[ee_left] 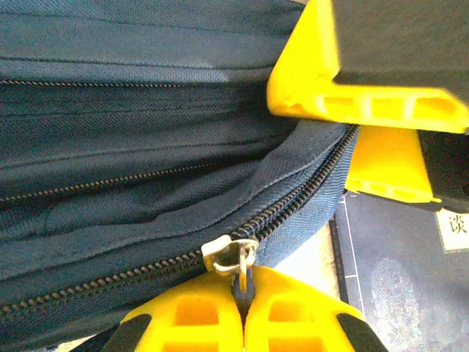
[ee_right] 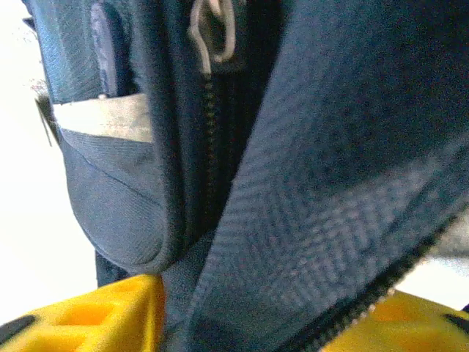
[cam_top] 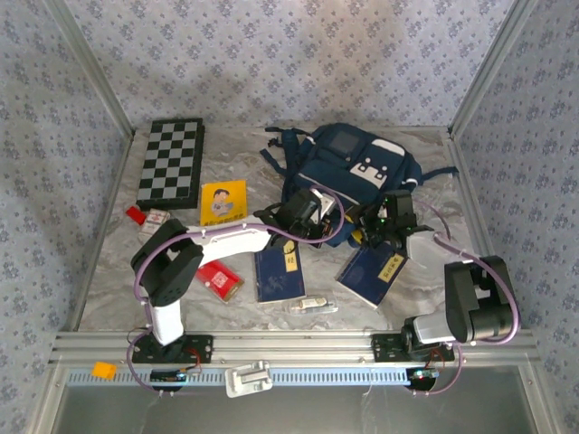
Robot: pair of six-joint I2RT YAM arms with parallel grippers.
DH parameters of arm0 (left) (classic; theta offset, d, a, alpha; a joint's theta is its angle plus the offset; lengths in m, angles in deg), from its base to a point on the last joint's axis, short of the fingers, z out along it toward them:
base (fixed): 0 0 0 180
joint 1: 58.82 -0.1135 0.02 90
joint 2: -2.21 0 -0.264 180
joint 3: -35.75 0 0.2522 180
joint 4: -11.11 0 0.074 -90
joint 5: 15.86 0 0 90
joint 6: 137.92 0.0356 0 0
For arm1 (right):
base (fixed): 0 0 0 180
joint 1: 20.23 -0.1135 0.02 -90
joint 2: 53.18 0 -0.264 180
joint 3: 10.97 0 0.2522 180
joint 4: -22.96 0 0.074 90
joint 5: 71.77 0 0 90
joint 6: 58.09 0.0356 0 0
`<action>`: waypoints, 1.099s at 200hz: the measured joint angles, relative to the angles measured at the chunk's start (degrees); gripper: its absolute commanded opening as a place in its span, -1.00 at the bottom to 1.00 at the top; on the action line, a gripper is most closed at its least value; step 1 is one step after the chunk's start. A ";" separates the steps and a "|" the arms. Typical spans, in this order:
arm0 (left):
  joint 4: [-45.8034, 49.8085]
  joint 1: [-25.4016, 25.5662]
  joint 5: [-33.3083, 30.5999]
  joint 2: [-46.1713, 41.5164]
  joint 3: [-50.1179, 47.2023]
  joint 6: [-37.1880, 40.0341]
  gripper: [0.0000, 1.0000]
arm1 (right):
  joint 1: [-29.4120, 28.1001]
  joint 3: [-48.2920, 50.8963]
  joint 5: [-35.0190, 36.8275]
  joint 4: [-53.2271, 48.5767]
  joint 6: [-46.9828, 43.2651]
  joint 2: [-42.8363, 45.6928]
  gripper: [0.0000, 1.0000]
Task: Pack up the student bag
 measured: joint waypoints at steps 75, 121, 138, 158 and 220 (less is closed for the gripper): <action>0.76 -4.33 1.55 -5.53 -5.25 1.95 -1.00 | 7.56 -7.63 -6.71 -12.72 -16.17 -2.45 -0.99; 2.34 -10.75 2.56 -9.22 -8.24 3.56 -1.00 | 9.57 -19.74 -9.31 -22.53 -27.93 -12.50 -0.93; 2.54 -10.01 2.82 -9.25 -8.24 3.52 -1.00 | 9.75 -24.26 -9.11 -25.27 -30.84 -15.82 -0.86; 2.93 -7.96 2.54 -9.01 -7.67 3.30 -1.00 | 9.97 -29.70 -8.02 -28.83 -33.09 -19.28 -0.45; 3.13 -2.60 3.89 -3.15 -0.31 0.92 -1.00 | 11.47 -28.46 -2.12 -28.85 -35.52 -14.14 0.49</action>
